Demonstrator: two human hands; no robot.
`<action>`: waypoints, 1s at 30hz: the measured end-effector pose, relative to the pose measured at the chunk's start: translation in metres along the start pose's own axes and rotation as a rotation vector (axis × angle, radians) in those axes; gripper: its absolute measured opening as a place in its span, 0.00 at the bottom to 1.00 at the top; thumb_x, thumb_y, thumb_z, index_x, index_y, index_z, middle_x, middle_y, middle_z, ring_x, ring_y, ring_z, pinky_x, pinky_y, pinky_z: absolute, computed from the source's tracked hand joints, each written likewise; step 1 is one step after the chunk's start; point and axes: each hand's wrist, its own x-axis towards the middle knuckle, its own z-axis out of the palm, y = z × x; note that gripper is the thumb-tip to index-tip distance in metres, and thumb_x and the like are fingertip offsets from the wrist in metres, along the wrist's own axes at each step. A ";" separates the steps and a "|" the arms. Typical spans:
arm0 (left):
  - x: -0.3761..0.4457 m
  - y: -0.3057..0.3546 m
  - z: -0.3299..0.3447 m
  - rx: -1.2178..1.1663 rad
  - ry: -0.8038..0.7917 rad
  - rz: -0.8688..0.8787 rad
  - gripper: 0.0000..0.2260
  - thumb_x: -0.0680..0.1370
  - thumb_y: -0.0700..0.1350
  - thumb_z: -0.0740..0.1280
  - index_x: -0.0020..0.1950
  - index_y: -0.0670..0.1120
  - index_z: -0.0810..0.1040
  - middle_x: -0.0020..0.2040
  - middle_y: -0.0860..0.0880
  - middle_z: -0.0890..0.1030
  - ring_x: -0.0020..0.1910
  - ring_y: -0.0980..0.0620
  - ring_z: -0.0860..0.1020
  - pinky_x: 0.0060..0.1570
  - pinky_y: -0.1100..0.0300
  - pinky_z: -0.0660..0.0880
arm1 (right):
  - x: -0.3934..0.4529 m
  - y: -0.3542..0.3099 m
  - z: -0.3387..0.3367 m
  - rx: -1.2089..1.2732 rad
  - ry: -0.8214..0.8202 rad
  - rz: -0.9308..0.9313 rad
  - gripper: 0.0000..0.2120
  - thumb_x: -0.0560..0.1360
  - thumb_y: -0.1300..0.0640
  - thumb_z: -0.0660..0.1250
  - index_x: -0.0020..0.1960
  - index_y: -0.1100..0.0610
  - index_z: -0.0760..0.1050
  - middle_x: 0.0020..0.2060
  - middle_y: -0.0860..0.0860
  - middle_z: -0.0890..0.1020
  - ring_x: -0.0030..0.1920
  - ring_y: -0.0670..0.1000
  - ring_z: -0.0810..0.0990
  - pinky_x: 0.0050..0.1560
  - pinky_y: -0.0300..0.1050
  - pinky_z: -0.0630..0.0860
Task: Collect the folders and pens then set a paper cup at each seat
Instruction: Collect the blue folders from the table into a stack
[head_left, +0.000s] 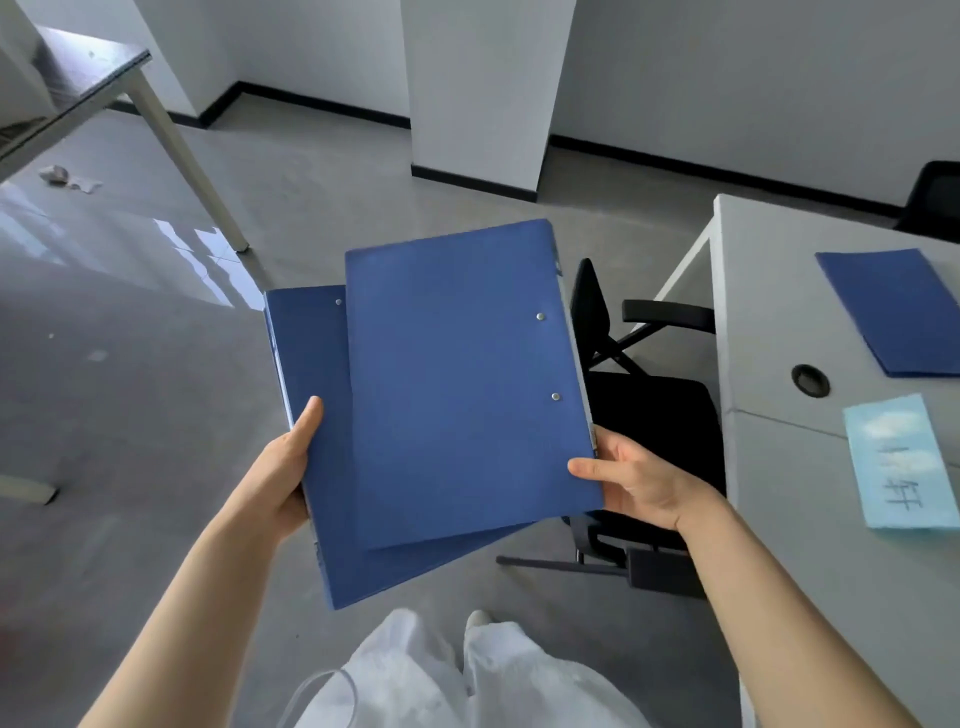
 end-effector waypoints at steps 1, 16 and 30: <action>0.009 0.008 -0.001 -0.001 -0.007 0.004 0.30 0.67 0.65 0.67 0.62 0.47 0.80 0.57 0.48 0.84 0.54 0.46 0.83 0.54 0.47 0.77 | 0.010 -0.010 -0.001 -0.039 -0.003 0.010 0.23 0.75 0.62 0.66 0.69 0.55 0.69 0.65 0.54 0.78 0.64 0.57 0.78 0.61 0.55 0.76; 0.209 0.221 -0.015 0.119 -0.120 -0.049 0.16 0.75 0.47 0.70 0.60 0.41 0.80 0.53 0.43 0.85 0.47 0.44 0.85 0.41 0.53 0.83 | 0.231 -0.142 0.015 -0.112 0.024 0.149 0.19 0.78 0.59 0.66 0.68 0.56 0.71 0.62 0.52 0.80 0.63 0.54 0.79 0.61 0.53 0.76; 0.375 0.353 0.103 0.232 -0.256 -0.128 0.15 0.76 0.46 0.68 0.60 0.41 0.80 0.53 0.43 0.85 0.45 0.45 0.85 0.38 0.55 0.82 | 0.337 -0.274 -0.074 -0.443 0.472 0.184 0.19 0.79 0.38 0.56 0.65 0.46 0.68 0.57 0.43 0.79 0.55 0.45 0.79 0.61 0.48 0.76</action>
